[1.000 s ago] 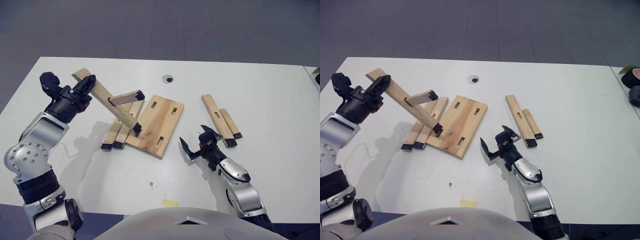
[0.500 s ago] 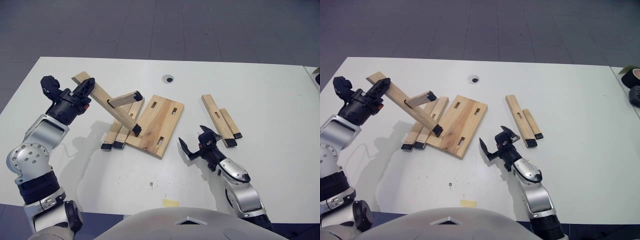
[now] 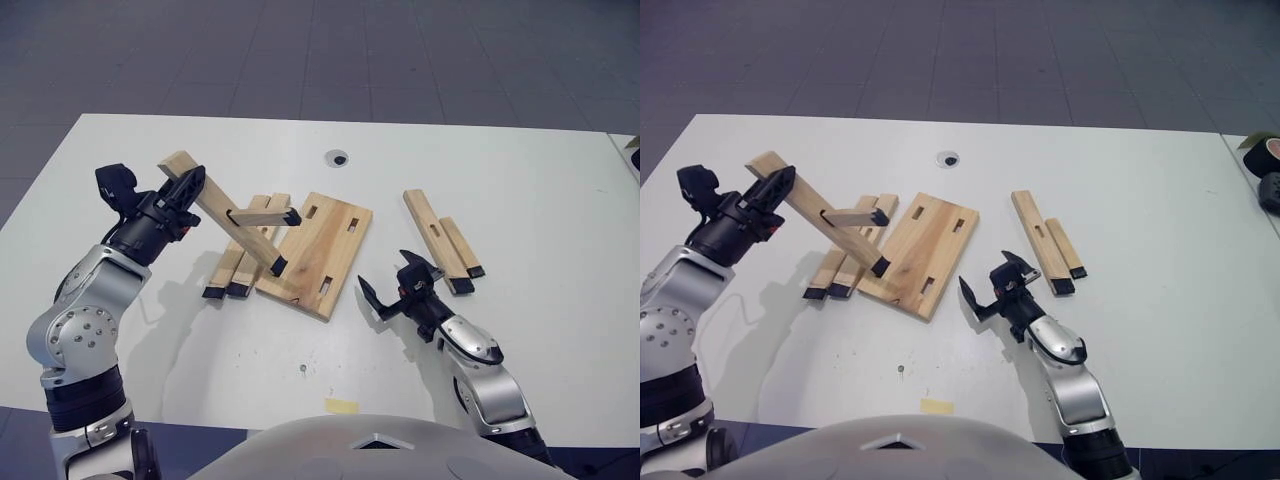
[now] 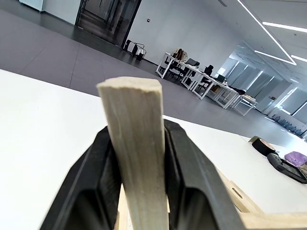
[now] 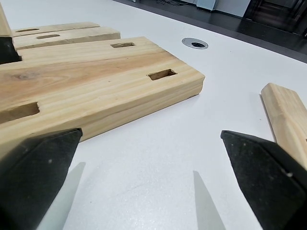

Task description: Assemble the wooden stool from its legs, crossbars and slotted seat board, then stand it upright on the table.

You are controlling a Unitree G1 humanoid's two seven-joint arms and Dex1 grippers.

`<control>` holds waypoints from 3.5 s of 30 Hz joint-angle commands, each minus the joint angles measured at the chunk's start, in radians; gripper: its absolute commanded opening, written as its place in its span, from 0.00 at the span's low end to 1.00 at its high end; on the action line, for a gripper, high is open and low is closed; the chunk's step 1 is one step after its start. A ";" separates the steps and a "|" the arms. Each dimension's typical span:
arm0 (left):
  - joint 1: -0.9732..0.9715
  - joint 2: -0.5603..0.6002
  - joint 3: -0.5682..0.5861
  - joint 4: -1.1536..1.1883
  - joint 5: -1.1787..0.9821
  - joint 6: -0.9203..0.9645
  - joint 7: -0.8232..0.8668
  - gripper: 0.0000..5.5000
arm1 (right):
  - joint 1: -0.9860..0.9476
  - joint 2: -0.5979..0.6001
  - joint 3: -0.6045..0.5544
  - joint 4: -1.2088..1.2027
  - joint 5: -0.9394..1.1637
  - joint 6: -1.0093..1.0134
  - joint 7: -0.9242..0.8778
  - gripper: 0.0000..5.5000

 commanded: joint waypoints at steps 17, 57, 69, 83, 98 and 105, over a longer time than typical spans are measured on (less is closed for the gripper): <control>0.425 -0.027 -0.285 -0.017 0.396 -0.247 -0.042 0.19 | -0.041 0.000 0.016 0.019 -0.043 -0.012 -0.015 0.98; -0.601 0.040 0.006 -0.007 0.110 0.112 0.253 0.80 | -0.148 -0.012 -0.007 0.120 -0.059 -0.047 0.008 0.98; -0.008 0.331 -0.262 0.381 0.470 0.039 -0.283 0.98 | 0.028 0.033 0.008 0.026 -0.063 -0.028 -0.066 0.98; -0.040 0.314 -0.310 0.505 0.609 -0.052 -0.402 0.98 | 0.043 0.045 0.031 0.015 -0.084 -0.016 -0.081 0.98; -0.185 0.252 -0.219 0.596 0.602 -0.066 -0.415 0.98 | 0.026 0.051 0.027 0.019 -0.079 -0.012 -0.086 0.98; -0.125 0.266 -0.289 0.488 0.608 -0.022 -0.486 0.98 | 0.027 0.058 0.033 0.027 -0.082 -0.014 -0.091 0.98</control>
